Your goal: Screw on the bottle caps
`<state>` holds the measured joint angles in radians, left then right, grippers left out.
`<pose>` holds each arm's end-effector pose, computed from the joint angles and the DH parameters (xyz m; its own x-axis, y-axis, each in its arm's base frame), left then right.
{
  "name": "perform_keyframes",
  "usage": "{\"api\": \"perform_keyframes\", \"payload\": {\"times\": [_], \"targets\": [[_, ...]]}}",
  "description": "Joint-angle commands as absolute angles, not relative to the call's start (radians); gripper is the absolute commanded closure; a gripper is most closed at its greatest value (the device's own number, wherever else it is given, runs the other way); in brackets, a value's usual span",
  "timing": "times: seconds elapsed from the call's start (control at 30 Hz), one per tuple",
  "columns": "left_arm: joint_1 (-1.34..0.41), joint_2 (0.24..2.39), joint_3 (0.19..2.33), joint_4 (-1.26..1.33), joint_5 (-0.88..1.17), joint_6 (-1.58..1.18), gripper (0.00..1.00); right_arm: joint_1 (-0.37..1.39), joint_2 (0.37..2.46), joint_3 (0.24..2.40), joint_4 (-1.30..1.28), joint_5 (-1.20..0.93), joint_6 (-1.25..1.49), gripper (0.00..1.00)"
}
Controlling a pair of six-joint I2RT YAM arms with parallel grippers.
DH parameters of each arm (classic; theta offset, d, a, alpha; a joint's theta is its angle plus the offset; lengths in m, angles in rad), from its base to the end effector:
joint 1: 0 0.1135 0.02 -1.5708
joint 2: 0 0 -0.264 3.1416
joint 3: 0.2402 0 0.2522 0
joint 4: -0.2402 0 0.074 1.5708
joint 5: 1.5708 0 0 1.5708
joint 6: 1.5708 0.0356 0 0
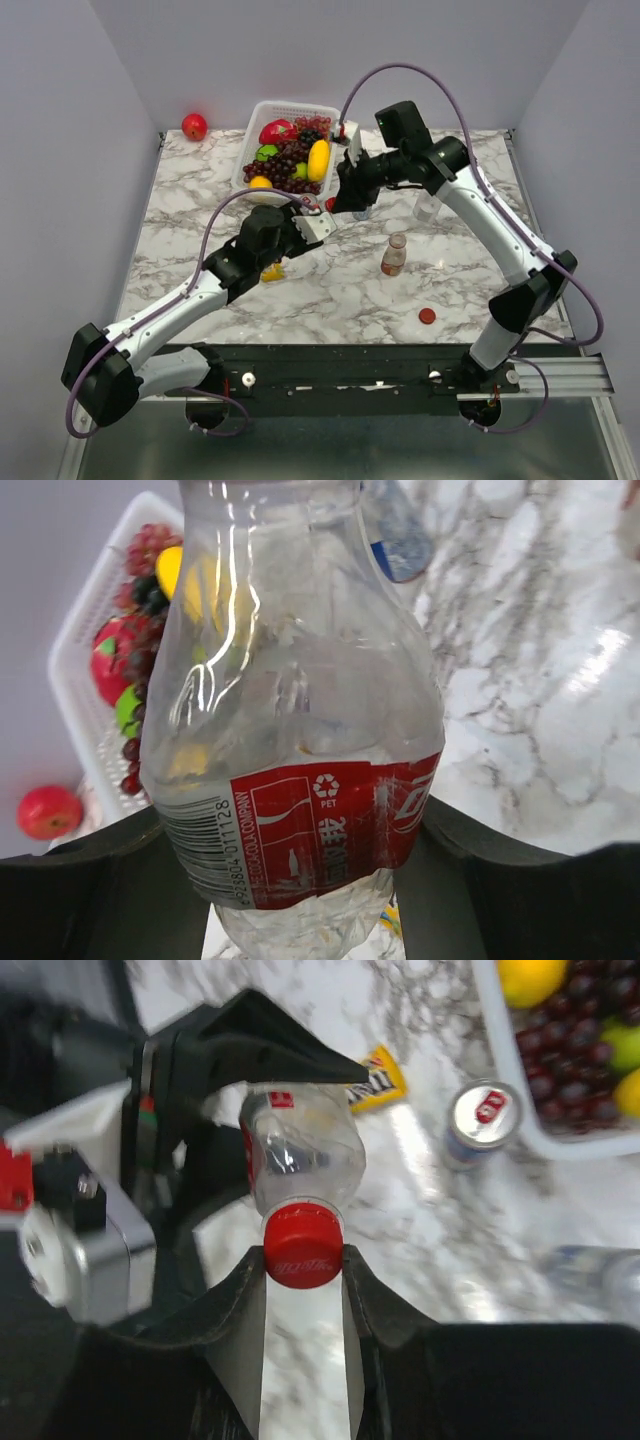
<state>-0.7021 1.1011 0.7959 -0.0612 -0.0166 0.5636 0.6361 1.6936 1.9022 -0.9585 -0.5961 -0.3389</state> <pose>0.1947 -0.1639 0.2933 0.1074 0.6088 -0.7860 0.6820 0.5302 0.5038 0.2739 0.2271 0.4144 -0.2438 -0.5220 -0.8173 -0.9576 0.2631 0.1176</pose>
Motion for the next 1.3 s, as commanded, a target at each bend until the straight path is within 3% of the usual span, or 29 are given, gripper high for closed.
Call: {"api": "perform_keyframes", "payload": {"times": [0.0,0.03,0.07,0.17,0.27,0.37,0.4,0.53,0.7,0.93,1.27], "targets": [[-0.808,1.115,0.821,0.190,-0.258,0.587,1.00,0.537,1.828,1.864,-0.959,-0.927,0.242,0.93],[-0.807,1.118,0.809,0.190,-0.276,0.603,1.00,0.525,1.836,1.874,-0.965,-0.954,0.236,0.88],[-0.811,1.120,0.801,0.187,-0.285,0.609,1.00,0.516,1.841,1.882,-0.960,-0.983,0.227,0.72],[-0.808,1.115,0.773,0.157,-0.305,0.620,1.00,0.460,1.855,1.968,-0.927,-0.983,0.245,0.44],[-0.801,1.085,0.761,0.059,-0.212,0.614,1.00,0.394,1.849,2.101,-0.905,-0.947,0.158,0.37],[-0.756,1.063,0.791,-0.125,0.034,0.607,1.00,0.370,1.784,2.129,-0.943,-0.902,-0.140,0.36],[-0.732,1.062,0.807,-0.188,0.135,0.641,1.00,0.370,1.754,2.097,-0.980,-0.926,-0.377,0.36],[-0.701,1.077,0.889,-0.431,0.420,0.814,1.00,0.374,1.512,1.760,-0.933,-1.031,-0.861,0.35],[-0.683,1.189,1.009,-0.639,0.548,0.890,1.00,0.485,1.229,1.367,-0.829,-0.928,-1.309,0.28],[-0.681,1.244,1.078,-0.678,0.580,0.933,1.00,0.629,1.163,1.264,-0.779,-0.848,-1.460,0.31],[-0.680,1.229,1.063,-0.640,0.574,0.913,1.00,0.660,1.178,1.264,-0.867,-0.818,-1.597,0.40]]}}
